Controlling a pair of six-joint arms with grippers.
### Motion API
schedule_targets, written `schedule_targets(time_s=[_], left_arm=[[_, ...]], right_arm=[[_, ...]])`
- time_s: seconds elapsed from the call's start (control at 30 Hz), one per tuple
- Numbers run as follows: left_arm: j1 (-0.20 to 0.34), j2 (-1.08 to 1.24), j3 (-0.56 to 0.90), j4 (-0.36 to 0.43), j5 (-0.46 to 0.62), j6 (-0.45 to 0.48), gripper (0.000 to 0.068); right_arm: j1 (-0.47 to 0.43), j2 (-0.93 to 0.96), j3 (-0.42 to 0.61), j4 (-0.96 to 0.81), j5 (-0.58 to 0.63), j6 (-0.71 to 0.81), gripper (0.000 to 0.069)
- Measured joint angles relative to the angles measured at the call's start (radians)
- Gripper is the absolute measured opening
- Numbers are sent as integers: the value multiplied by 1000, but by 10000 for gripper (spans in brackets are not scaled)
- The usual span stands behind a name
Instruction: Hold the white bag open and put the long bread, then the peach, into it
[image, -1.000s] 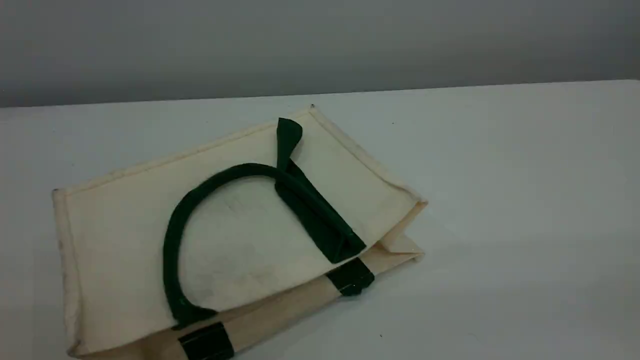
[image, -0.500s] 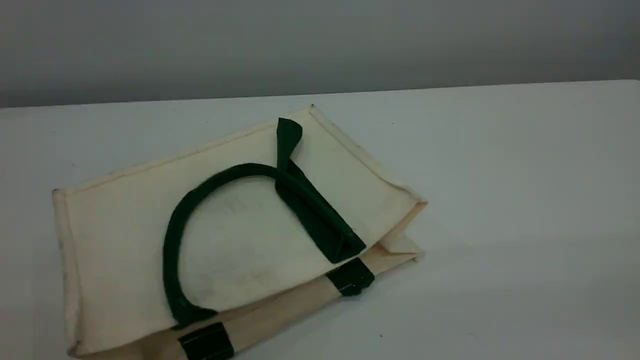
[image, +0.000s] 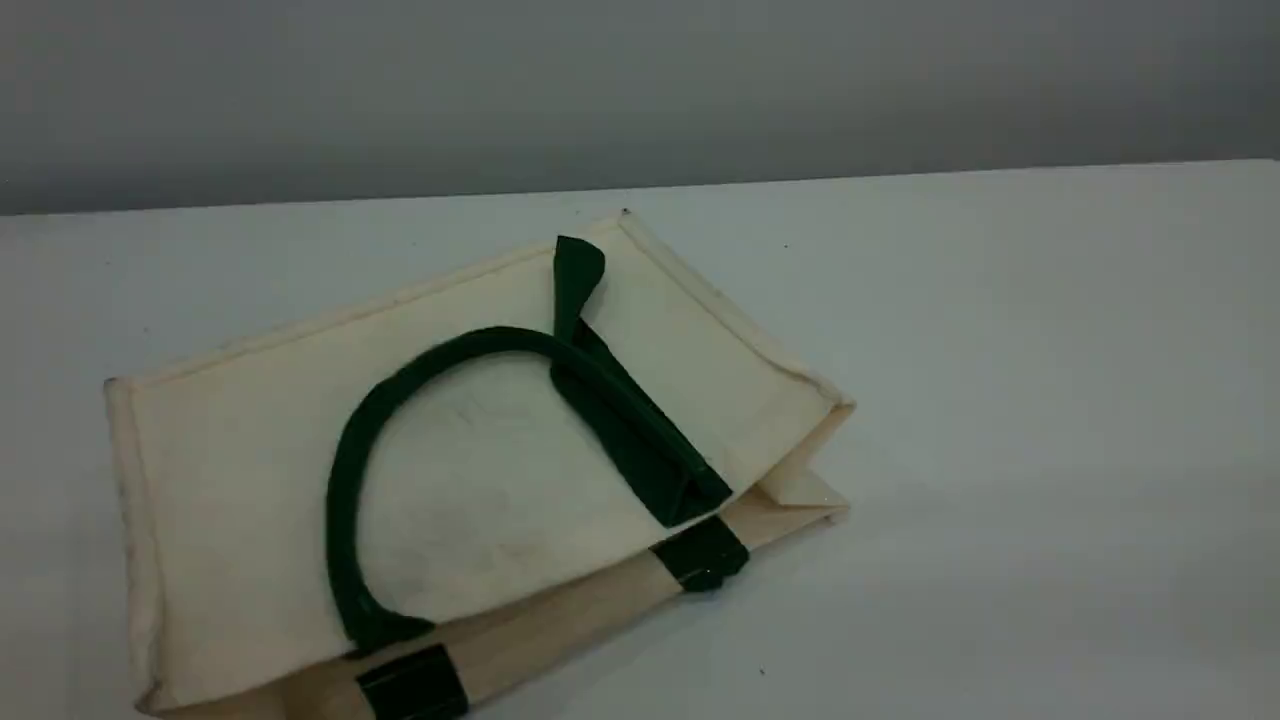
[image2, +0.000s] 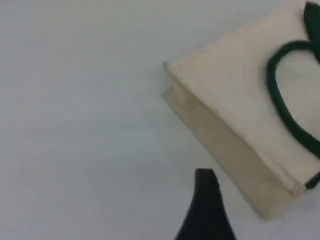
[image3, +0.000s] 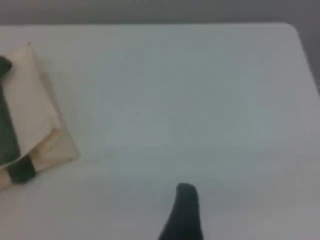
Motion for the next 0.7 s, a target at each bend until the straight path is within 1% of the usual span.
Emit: schedule_targets(time_s=[0.2, 0.33, 0.7], left_arm=[[-3, -23, 0, 1, -1, 0, 494], [-32, -23, 0, 1, -1, 0, 494], [-56, -22, 0, 1, -2, 0, 494]], right_arm=[[-4, -49, 0, 1, 1, 0, 586], [-17, -57, 0, 1, 1, 0, 586], [-24, -56, 0, 4, 1, 0, 586]])
